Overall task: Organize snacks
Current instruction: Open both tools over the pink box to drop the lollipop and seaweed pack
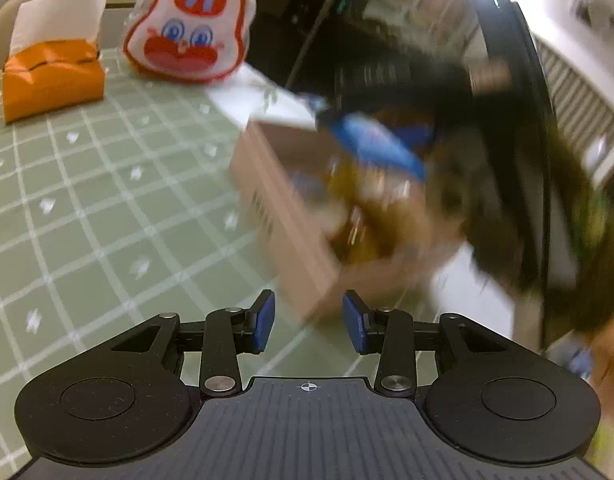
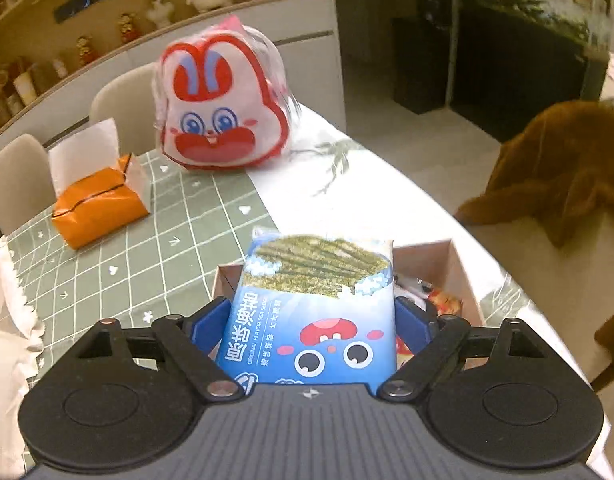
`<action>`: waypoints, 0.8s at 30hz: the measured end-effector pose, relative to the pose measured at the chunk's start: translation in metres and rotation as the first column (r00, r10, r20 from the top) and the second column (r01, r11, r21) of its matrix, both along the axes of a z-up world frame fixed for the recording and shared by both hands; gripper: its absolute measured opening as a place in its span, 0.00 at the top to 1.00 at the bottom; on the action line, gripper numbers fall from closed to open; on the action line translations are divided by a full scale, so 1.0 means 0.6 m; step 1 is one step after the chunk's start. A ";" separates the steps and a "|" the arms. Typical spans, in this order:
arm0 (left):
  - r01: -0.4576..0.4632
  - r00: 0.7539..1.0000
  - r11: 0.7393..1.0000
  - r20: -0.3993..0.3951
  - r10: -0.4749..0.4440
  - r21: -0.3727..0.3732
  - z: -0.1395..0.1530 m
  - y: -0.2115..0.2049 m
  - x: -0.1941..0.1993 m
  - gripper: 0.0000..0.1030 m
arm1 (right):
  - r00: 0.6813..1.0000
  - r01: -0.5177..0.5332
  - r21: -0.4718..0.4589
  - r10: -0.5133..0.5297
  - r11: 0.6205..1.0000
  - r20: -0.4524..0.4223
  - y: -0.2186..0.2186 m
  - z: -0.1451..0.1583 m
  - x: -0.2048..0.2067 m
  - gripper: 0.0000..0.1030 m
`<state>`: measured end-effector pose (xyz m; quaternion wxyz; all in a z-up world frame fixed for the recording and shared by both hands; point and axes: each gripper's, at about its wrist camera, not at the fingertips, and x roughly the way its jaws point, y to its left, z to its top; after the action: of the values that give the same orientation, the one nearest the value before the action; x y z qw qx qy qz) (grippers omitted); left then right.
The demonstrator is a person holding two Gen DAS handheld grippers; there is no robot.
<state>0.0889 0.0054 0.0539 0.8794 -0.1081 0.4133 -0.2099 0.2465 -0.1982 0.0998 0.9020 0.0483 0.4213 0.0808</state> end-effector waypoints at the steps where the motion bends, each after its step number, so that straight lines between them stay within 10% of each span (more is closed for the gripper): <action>1: -0.001 1.000 1.000 -0.021 0.002 0.017 -0.014 0.000 -0.008 0.59 | 1.000 0.002 0.006 -0.002 1.000 -0.001 -0.001 -0.003 -0.005 0.16; 10: -0.011 0.999 1.000 -0.053 0.010 -0.006 -0.020 -0.005 -0.038 0.59 | 0.995 0.050 0.077 -0.056 0.996 0.077 -0.048 0.020 -0.052 0.14; 15: 0.001 1.000 1.000 -0.009 -0.001 0.001 0.003 -0.017 -0.037 0.59 | 0.995 0.087 0.048 -0.084 0.995 -0.062 -0.063 -0.003 -0.031 0.15; 24: -0.023 0.999 0.984 0.039 0.016 0.176 -0.028 -0.019 -0.082 0.59 | 0.987 0.121 -0.058 -0.114 0.991 0.112 -0.056 -0.008 -0.222 0.14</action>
<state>0.0397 -0.0058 0.0373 0.8952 -0.0298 0.4126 -0.1660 0.1134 -0.2317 0.0953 0.9279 0.0396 0.3704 0.0164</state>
